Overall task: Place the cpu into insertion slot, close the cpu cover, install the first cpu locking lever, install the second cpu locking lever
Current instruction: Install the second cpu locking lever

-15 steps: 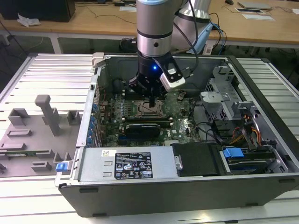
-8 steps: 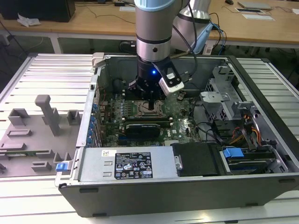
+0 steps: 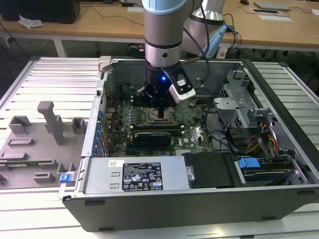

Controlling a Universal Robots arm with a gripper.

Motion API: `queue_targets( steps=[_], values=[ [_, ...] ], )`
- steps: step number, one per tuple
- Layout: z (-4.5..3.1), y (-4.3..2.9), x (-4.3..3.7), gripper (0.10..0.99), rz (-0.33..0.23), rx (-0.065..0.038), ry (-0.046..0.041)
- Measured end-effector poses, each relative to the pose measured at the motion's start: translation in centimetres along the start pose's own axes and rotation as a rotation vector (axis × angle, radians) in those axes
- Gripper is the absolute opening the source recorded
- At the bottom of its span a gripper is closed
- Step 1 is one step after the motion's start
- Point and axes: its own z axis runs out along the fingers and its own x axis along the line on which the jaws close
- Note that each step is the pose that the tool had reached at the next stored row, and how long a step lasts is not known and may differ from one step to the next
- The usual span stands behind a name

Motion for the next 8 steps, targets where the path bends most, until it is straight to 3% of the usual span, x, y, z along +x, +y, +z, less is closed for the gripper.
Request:
queue_targets(
  steps=[4, 6, 8],
  values=[
    [0.56, -0.02, 0.29, 0.106, 0.0, -0.005, 0.0001],
    [0.74, -0.06, 0.65, 0.106, 0.001, -0.017, -0.0004],
    [0.99, -0.47, 1.23, 0.106, 0.002, -0.036, -0.0005]
  ],
)
